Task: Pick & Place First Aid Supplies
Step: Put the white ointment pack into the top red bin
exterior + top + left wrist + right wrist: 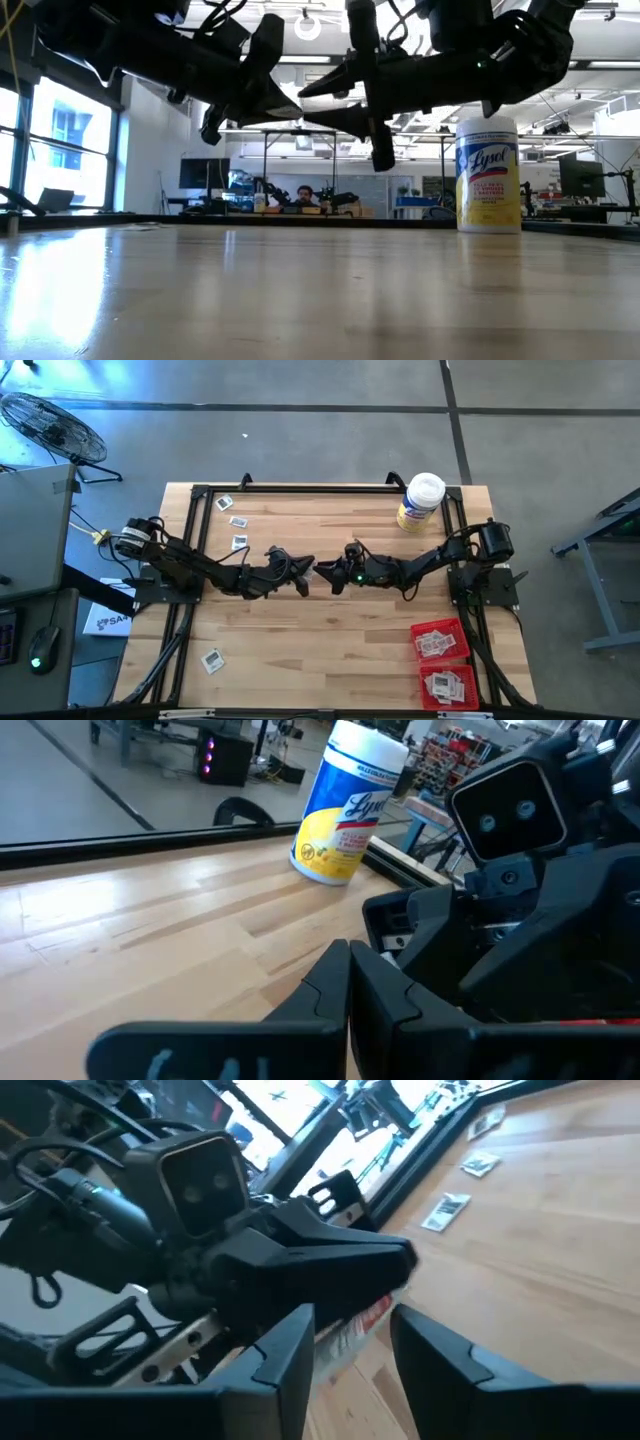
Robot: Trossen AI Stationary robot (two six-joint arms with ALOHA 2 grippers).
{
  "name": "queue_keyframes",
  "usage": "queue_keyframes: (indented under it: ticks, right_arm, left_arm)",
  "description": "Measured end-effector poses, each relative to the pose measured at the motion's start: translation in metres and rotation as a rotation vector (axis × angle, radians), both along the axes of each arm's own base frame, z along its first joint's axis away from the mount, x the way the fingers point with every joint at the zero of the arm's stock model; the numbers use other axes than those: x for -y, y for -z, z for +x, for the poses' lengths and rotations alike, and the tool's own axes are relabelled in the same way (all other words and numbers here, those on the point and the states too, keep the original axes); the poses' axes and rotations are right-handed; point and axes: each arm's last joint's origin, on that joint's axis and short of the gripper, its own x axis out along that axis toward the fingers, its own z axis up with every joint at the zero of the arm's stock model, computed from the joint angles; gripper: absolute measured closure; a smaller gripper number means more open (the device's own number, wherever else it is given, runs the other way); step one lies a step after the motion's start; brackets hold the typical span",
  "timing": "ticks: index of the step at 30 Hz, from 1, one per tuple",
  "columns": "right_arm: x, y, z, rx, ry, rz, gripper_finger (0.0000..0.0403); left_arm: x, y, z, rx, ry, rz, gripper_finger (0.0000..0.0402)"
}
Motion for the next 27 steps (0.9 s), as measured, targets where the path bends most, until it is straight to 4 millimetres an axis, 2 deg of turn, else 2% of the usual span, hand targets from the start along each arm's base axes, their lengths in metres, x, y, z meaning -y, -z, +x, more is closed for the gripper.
queue_keyframes:
  ticks: [6,15,23,27]
  right_arm:
    - [-0.0008,-0.0022,0.0036,-0.013,-0.025,-0.012,0.0316]
    - [0.0010,0.0029,0.0028,-0.068,0.041,-0.023,0.0396]
    - [0.0015,0.0032,0.0026,-0.088,0.053,-0.094,0.0401]
    - [0.0014,0.0042,0.0024,-0.107,0.044,-0.136,0.0402]
  left_arm:
    - [0.0001,-0.0008,0.0001,0.009,0.000,-0.002,0.0401]
    - [0.0013,-0.0055,0.0016,0.044,0.049,0.004,0.0401]
    - [0.0014,-0.0052,0.0017,0.026,0.059,0.029,0.0398]
    - [0.0019,-0.0038,0.0018,0.009,0.079,0.032,0.0374]
